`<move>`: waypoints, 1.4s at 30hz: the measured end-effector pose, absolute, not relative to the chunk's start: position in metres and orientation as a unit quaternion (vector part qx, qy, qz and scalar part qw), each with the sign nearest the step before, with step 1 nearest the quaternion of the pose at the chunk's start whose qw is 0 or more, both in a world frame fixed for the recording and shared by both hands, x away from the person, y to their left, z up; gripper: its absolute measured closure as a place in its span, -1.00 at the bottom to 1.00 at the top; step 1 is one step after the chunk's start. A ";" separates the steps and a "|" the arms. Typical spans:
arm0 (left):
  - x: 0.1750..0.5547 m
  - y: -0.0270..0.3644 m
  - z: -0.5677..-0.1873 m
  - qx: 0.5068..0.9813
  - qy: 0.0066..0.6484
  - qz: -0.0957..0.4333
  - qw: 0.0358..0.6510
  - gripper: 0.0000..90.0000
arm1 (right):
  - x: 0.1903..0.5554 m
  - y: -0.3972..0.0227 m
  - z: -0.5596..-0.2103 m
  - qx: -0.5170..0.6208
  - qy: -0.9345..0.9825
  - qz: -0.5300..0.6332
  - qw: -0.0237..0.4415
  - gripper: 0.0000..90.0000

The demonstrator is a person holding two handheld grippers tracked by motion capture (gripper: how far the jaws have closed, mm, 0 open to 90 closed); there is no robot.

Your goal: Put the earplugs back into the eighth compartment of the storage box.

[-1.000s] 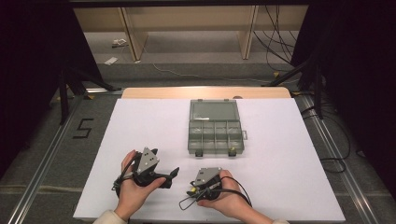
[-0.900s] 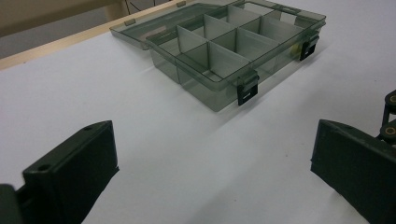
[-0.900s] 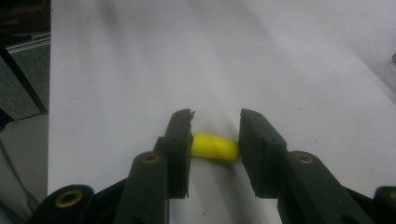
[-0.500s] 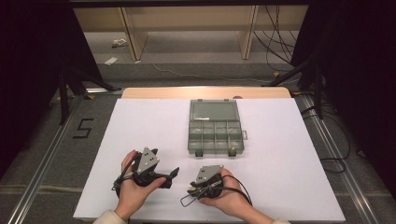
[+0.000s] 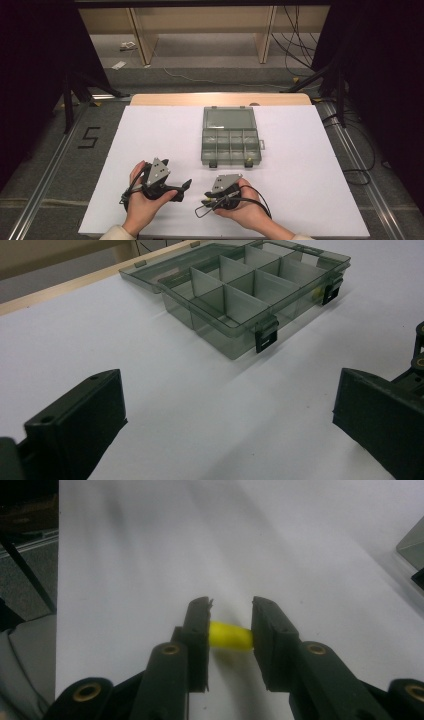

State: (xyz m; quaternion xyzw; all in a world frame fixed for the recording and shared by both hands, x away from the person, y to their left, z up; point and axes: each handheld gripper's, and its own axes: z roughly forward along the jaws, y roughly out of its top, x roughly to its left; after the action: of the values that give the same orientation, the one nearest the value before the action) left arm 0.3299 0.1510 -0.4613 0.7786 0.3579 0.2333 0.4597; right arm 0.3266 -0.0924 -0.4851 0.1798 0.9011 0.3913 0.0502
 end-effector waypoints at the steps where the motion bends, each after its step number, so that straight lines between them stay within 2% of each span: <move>1: 0.330 0.151 -0.461 0.779 0.358 0.234 0.460 -1.00 | 0.327 -0.093 -0.485 0.183 0.901 0.391 0.051 0.56; 42: 0.330 0.151 -0.461 0.778 0.359 0.234 0.459 -1.00 | 0.347 -0.118 -0.460 0.226 0.875 0.419 0.084 0.58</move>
State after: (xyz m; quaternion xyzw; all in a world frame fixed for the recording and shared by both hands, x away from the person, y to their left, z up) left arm 0.3301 0.1513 -0.4613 0.7785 0.3586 0.2342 0.4589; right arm 0.3474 -0.1183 -0.4597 0.2261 0.8754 0.4191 0.0837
